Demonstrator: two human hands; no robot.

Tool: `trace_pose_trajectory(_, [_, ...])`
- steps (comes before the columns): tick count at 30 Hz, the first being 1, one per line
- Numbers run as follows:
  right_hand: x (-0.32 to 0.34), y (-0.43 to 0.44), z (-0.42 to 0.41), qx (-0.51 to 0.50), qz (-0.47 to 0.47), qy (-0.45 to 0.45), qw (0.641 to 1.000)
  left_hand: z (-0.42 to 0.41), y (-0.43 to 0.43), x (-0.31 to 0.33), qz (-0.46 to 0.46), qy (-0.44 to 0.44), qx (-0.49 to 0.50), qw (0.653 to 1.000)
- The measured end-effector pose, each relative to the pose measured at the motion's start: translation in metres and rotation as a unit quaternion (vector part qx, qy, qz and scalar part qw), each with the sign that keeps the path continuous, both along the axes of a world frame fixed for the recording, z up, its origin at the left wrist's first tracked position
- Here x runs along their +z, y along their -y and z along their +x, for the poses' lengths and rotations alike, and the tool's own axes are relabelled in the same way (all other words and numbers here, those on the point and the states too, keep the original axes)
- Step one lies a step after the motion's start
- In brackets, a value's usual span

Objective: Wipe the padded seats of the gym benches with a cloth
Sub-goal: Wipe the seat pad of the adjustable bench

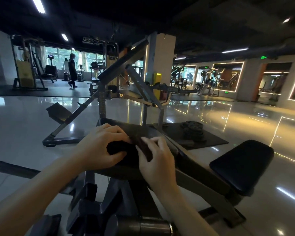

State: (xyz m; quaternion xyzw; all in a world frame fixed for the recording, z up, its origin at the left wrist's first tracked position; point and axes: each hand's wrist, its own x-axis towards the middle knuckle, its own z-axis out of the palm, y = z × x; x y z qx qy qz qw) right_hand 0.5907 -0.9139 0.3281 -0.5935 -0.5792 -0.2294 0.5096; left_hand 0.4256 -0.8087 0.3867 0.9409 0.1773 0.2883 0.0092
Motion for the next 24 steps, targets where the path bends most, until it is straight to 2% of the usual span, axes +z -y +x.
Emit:
trace_pose_trajectory(3, [-0.006, 0.005, 0.033, -0.032, 0.003, 0.049, 0.998, 0.002, 0.001, 0.000, 0.012, 0.014, 0.002, 1.000])
trace_pose_trajectory(6, [-0.014, 0.008, 0.067, -0.065, 0.019, 0.014, 0.998, 0.009, 0.005, 0.004, 0.020, 0.033, 0.011, 0.999])
trace_pose_trajectory(9, [-0.019, 0.010, 0.081, -0.082, 0.023, 0.007, 0.996, 0.019, 0.015, 0.015, 0.062, -0.029, 0.044, 0.997])
trace_pose_trajectory(14, [-0.031, 0.017, 0.091, -0.105, 0.009, -0.060, 0.993, 0.036, 0.035, 0.020, 0.120, -0.116, 0.103, 0.981])
trace_pose_trajectory(17, [-0.037, 0.022, 0.110, -0.154, -0.035, -0.119, 0.980, 0.040, 0.039, 0.016, 0.133, -0.112, 0.111, 0.979])
trace_pose_trajectory(19, [-0.040, 0.021, 0.117, -0.169, -0.048, -0.104, 0.979, 0.043, 0.040, 0.013, 0.128, -0.104, 0.106, 0.981])
trace_pose_trajectory(21, [-0.038, 0.019, 0.117, -0.167, -0.055, -0.092, 0.980, 0.047, 0.042, 0.010, 0.126, -0.103, 0.102, 0.981])
trace_pose_trajectory(24, [-0.029, 0.017, 0.122, -0.136, -0.041, -0.163, 0.976, 0.061, 0.046, 0.009, 0.123, -0.102, 0.092, 0.983])
